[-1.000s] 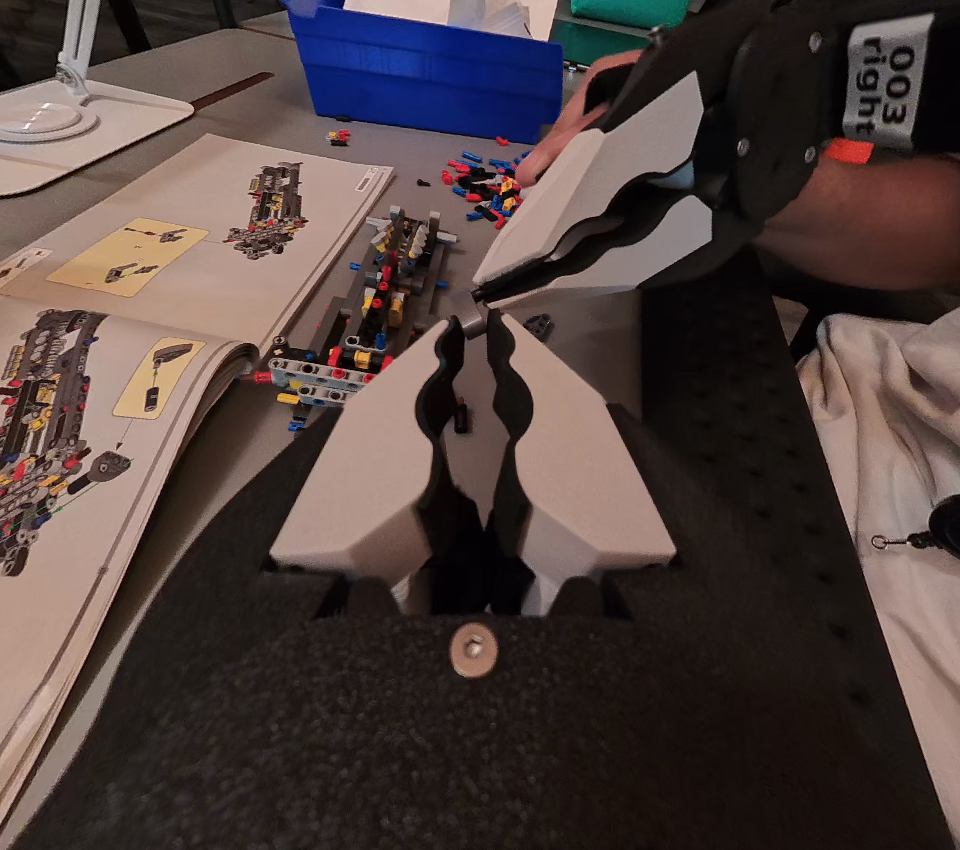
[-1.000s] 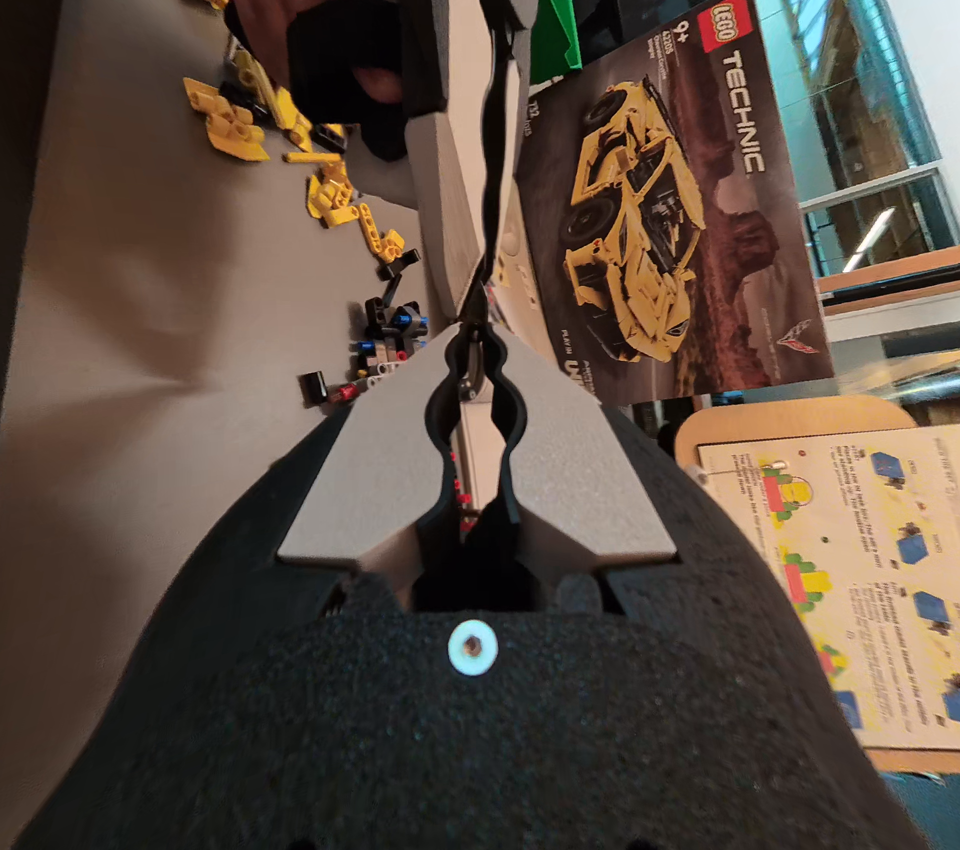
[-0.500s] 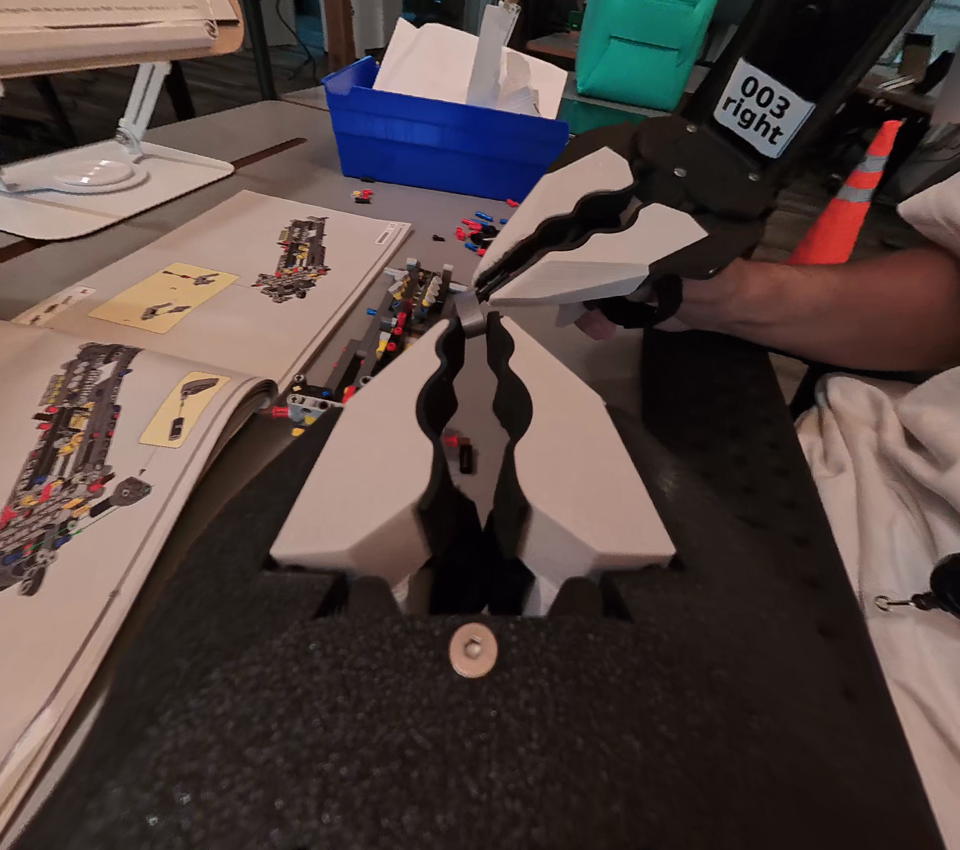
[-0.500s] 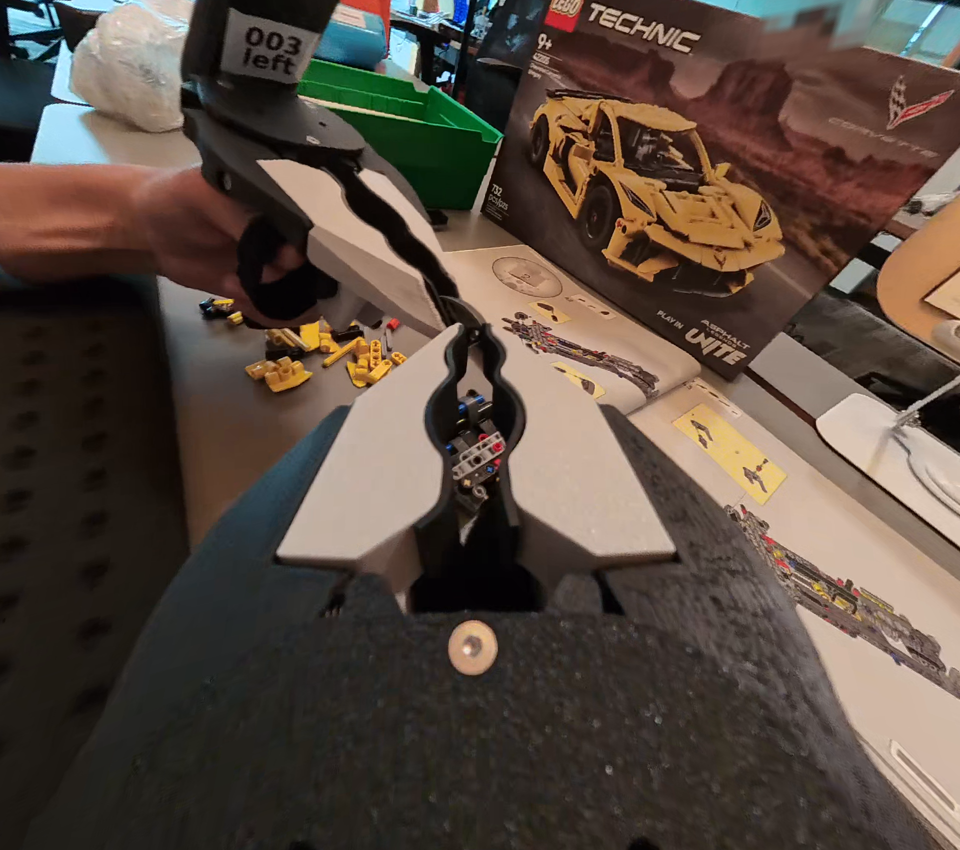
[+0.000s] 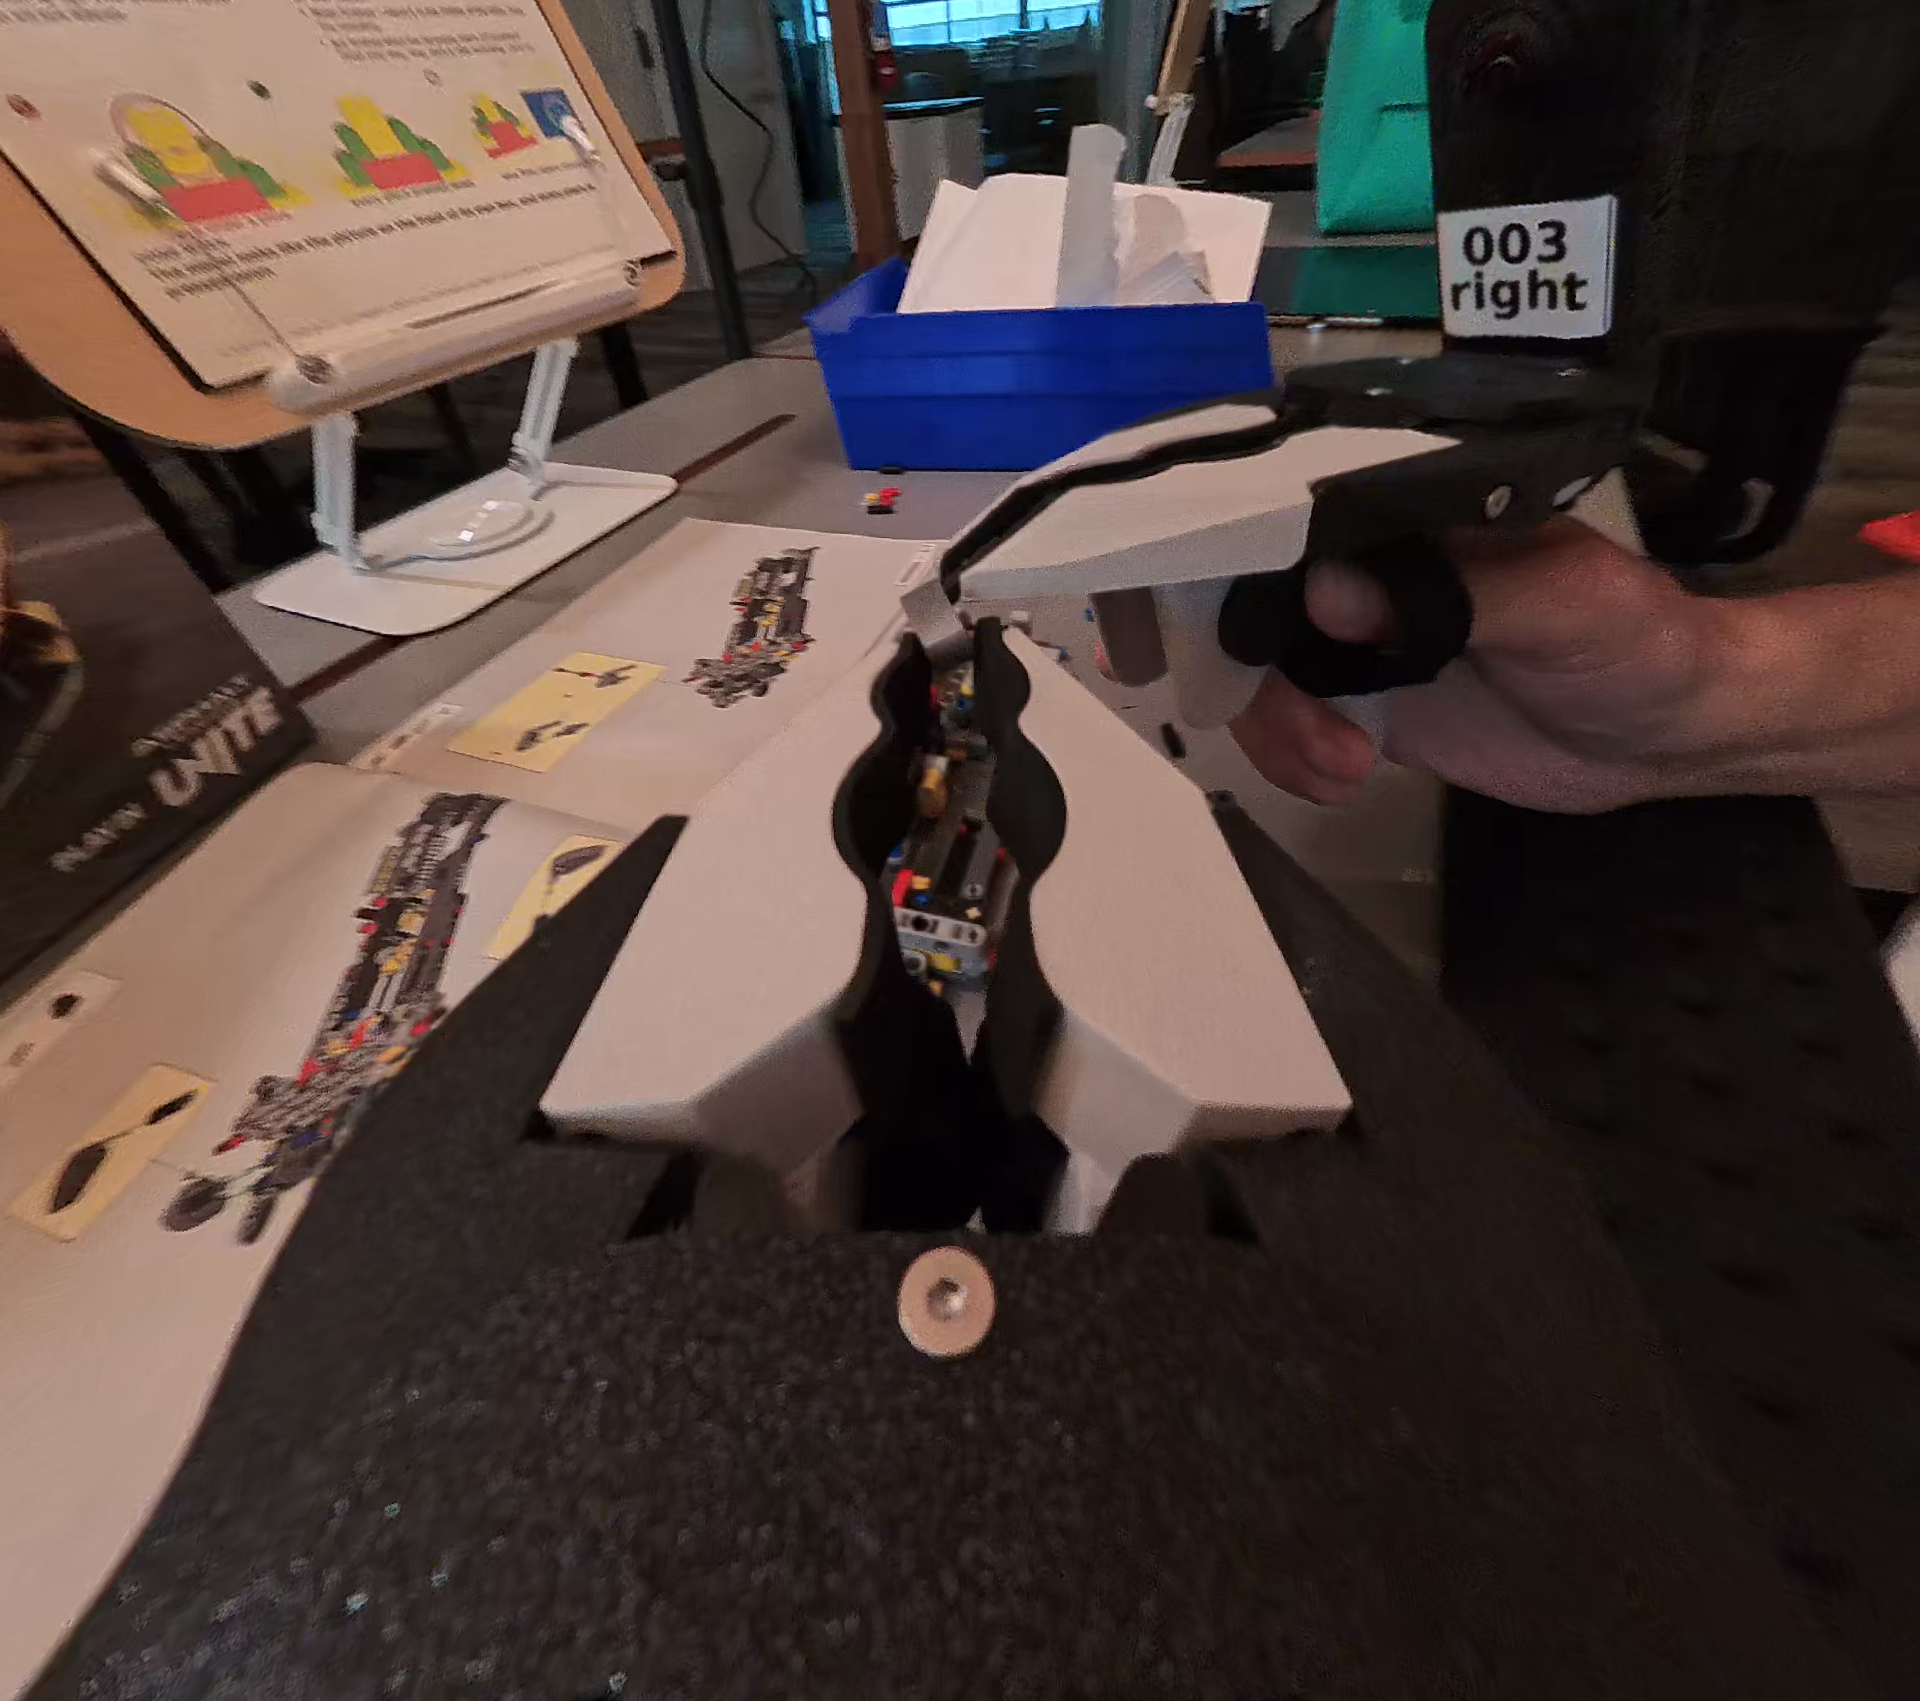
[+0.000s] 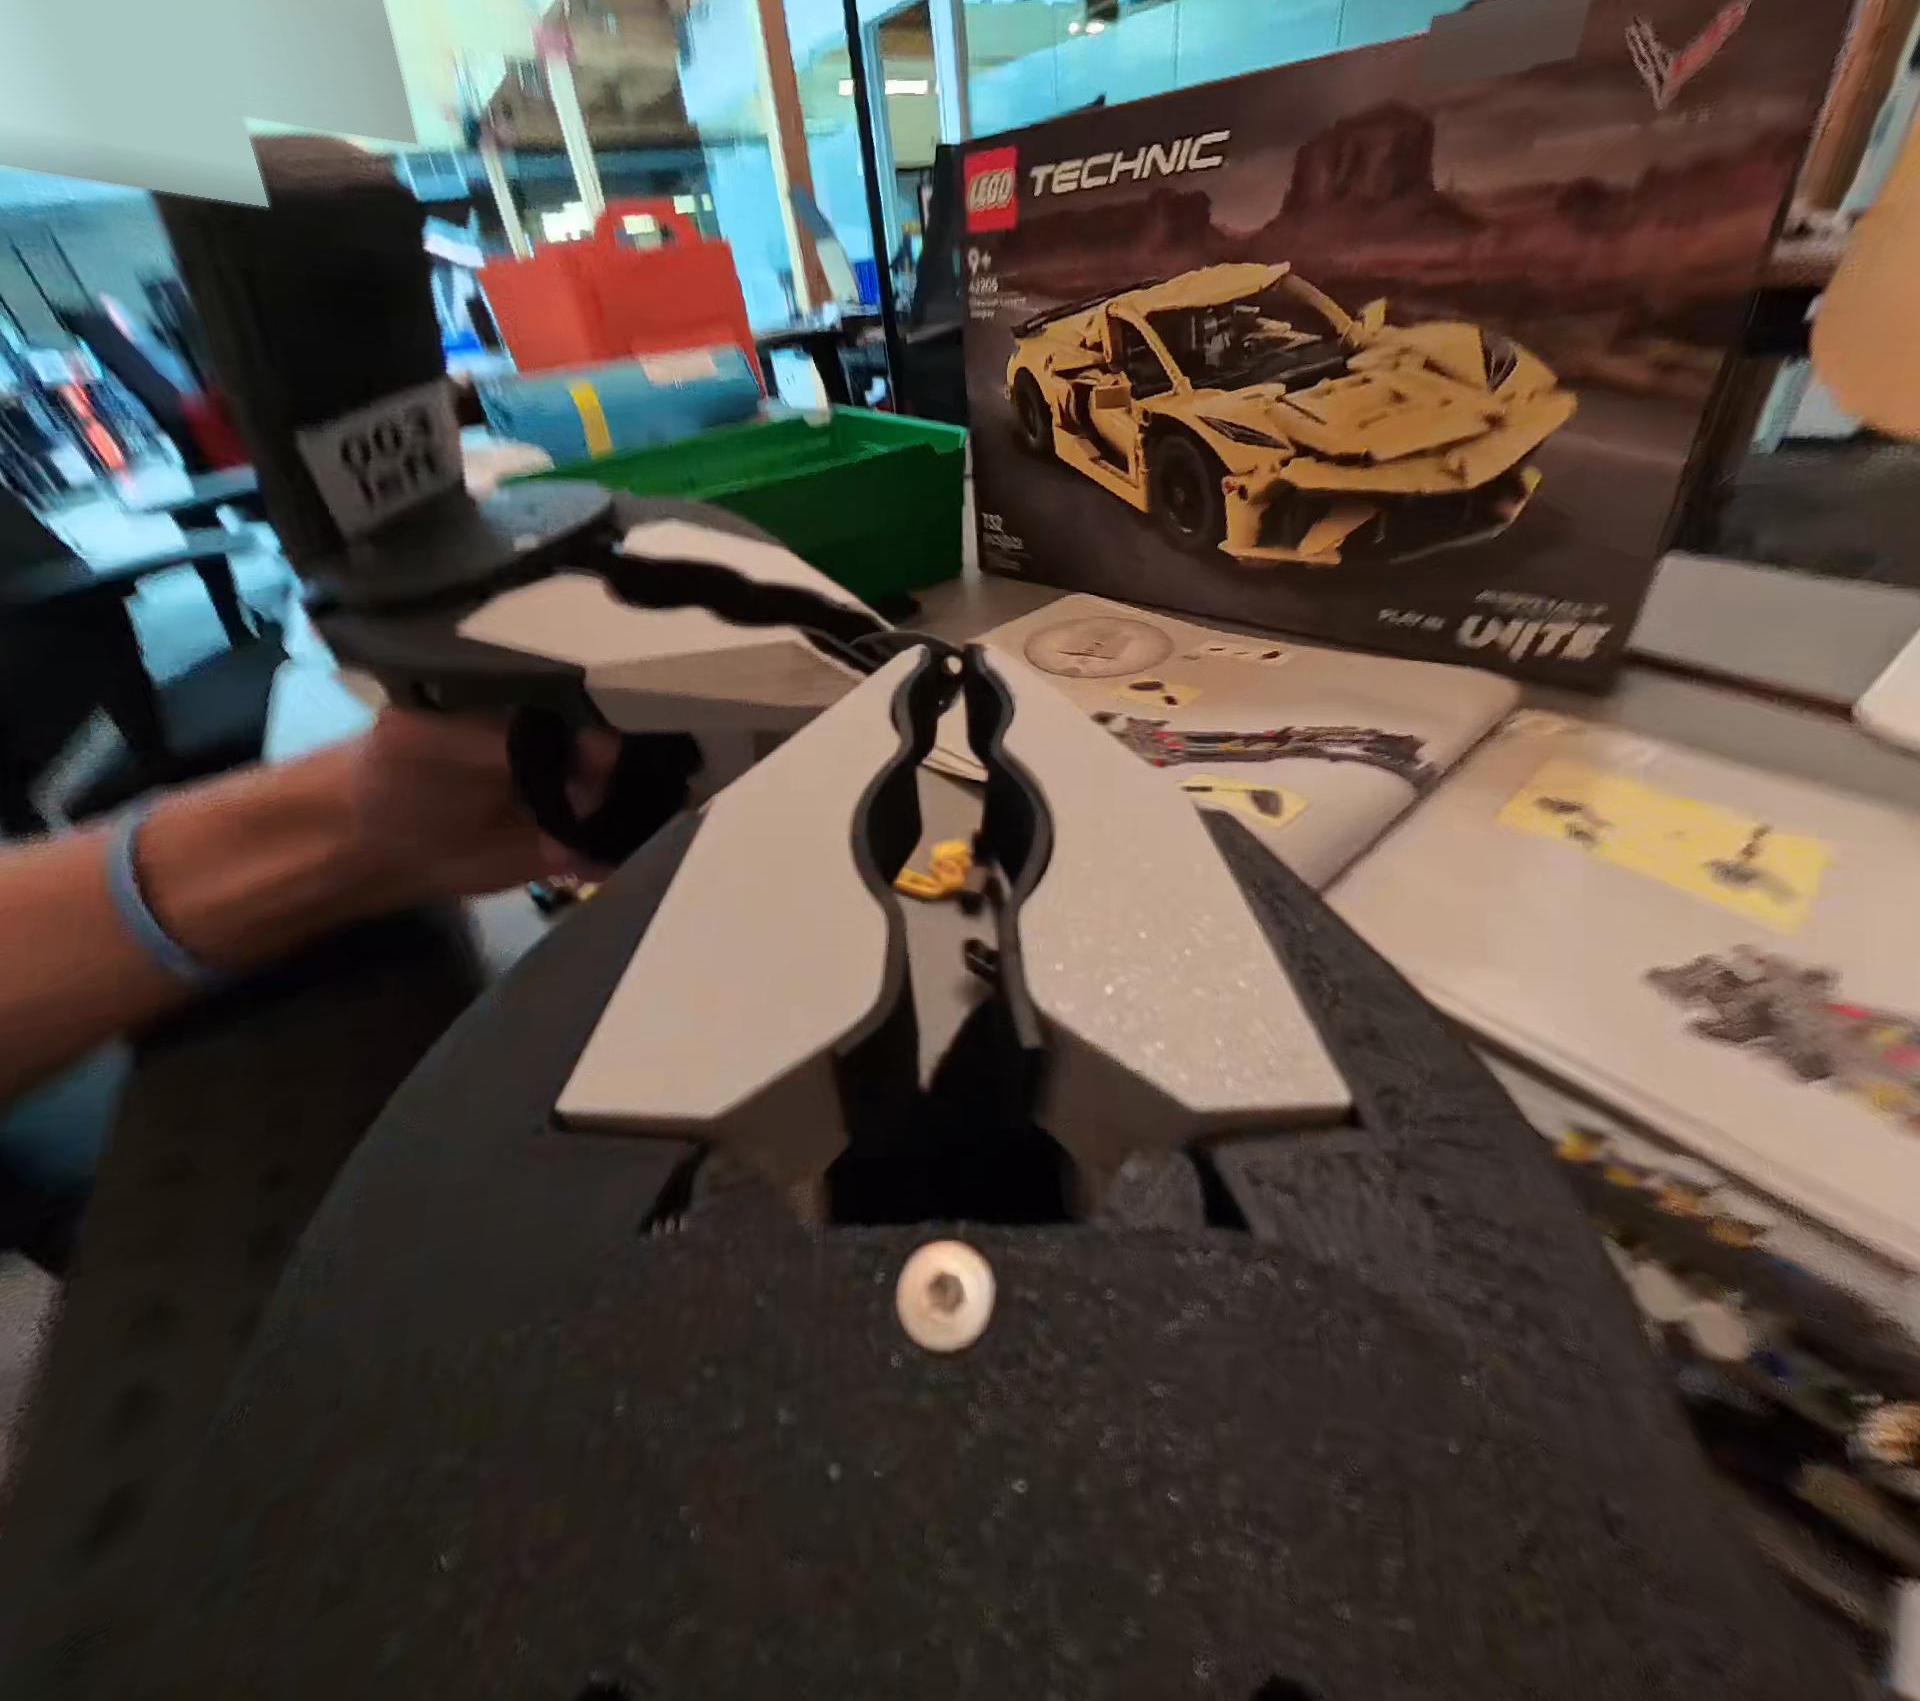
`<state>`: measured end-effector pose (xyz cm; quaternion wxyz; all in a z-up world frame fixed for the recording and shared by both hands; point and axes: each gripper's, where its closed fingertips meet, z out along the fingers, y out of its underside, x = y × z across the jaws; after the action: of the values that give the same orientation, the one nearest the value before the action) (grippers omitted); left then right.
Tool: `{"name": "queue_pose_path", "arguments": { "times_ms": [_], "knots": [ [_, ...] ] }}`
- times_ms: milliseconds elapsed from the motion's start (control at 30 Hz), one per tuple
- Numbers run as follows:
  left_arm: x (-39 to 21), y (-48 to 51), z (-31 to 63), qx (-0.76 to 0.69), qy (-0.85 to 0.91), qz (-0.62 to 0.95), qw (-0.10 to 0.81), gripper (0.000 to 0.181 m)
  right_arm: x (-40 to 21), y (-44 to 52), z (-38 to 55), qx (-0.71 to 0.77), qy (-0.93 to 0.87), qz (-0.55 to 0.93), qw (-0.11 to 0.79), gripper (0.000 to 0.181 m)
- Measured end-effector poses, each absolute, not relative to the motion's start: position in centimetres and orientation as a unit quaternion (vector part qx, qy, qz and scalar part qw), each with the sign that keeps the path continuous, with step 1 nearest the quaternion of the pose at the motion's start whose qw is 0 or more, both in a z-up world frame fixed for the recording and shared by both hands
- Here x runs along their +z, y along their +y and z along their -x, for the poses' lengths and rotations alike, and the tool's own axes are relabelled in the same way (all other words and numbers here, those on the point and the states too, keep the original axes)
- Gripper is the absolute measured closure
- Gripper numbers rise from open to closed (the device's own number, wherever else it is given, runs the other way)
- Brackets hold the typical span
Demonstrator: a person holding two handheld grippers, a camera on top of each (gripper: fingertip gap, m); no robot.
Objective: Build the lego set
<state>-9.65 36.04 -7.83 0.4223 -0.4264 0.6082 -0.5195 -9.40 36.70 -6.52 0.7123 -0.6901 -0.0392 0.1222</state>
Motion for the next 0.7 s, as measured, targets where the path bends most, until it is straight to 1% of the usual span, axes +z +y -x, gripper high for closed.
{"name": "queue_pose_path", "arguments": {
  "times_ms": [167, 267, 333, 400, 467, 600, 700],
  "knots": [
    [-7.5, 36.8, 9.3, -0.436, 0.610, 0.410, 0.519, 0.174, -6.2, 37.2, 9.1, 0.274, 0.088, 0.637, 0.715, 0.178],
    [-6.9, 37.2, 8.9, -0.394, 0.595, 0.410, 0.568, 0.174, -5.6, 37.3, 8.8, 0.337, 0.137, 0.581, 0.728, 0.178],
    [-7.1, 37.5, 8.6, -0.376, 0.588, 0.422, 0.579, 0.174, -5.9, 37.6, 8.4, 0.348, 0.159, 0.567, 0.729, 0.178],
    [-6.9, 37.5, 8.5, -0.390, 0.571, 0.437, 0.574, 0.174, -5.6, 37.6, 8.4, 0.348, 0.157, 0.562, 0.734, 0.178],
    [-6.9, 37.5, 8.4, -0.405, 0.559, 0.452, 0.565, 0.175, -5.7, 37.6, 8.2, 0.321, 0.147, 0.571, 0.741, 0.177],
    [-6.8, 37.3, 8.3, -0.397, 0.554, 0.447, 0.579, 0.175, -5.5, 37.4, 8.1, 0.286, 0.130, 0.582, 0.750, 0.178],
    [-6.6, 37.1, 8.4, -0.387, 0.558, 0.433, 0.594, 0.174, -5.3, 37.2, 8.3, 0.314, 0.132, 0.574, 0.745, 0.178]
  ]
}}
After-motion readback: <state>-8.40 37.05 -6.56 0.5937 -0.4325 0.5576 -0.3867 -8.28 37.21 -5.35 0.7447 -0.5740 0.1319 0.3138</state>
